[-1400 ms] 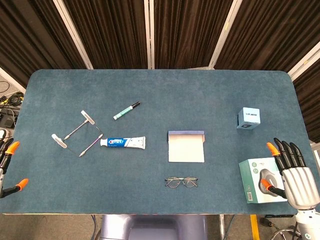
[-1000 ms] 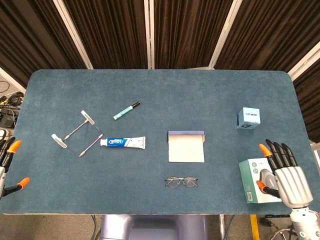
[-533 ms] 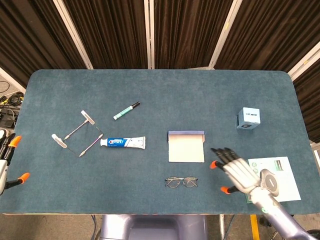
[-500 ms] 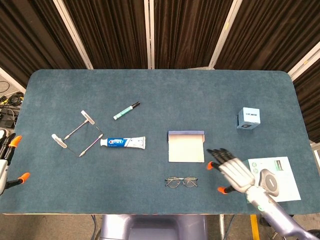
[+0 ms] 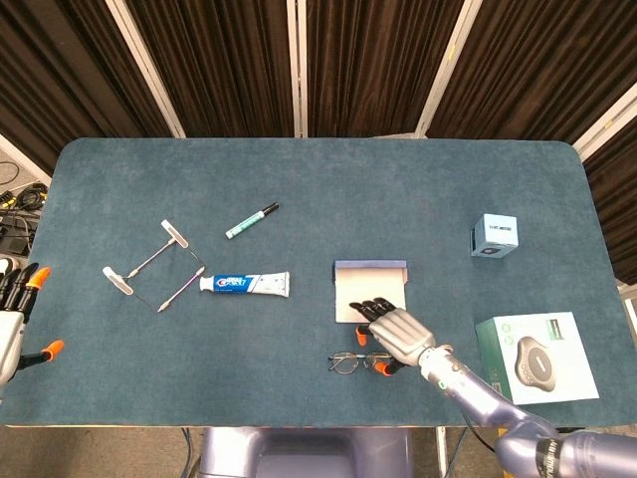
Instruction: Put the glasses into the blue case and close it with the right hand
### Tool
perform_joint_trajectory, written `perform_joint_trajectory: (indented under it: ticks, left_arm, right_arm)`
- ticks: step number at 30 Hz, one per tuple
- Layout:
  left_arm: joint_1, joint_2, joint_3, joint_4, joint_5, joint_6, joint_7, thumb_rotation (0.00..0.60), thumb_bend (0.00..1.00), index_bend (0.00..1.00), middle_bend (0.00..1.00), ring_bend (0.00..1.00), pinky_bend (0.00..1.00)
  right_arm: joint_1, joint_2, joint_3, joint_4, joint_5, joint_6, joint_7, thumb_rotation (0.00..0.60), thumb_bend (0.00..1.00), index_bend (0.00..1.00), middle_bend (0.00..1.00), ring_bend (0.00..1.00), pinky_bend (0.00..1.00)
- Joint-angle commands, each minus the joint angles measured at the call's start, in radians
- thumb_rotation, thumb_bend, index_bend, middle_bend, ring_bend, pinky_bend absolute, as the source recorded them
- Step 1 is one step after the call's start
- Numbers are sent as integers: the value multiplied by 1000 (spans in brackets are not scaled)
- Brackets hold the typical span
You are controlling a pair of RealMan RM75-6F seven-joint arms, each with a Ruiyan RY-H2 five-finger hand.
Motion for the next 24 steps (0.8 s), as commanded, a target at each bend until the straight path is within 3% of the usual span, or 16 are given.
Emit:
perform_joint_trajectory:
  ticks: [1, 11, 24]
  left_arm:
    - [-1, 0, 1, 0, 0, -1, 2, 600, 0, 0, 0, 0, 0]
    - [-6, -5, 2, 2, -8, -9, 11, 600, 0, 0, 0, 0, 0]
    - [-10, -8, 3, 2, -16, -13, 19, 600, 0, 0, 0, 0, 0]
  right_arm:
    - [43, -56, -9, 20, 72, 9, -77, 600, 202, 449, 0, 0, 0]
    - [101, -135, -44, 49, 235, 68, -211, 600, 227, 456, 0, 0, 0]
    - [131, -156, -85, 41, 308, 108, -237, 600, 235, 482, 0, 0, 0]
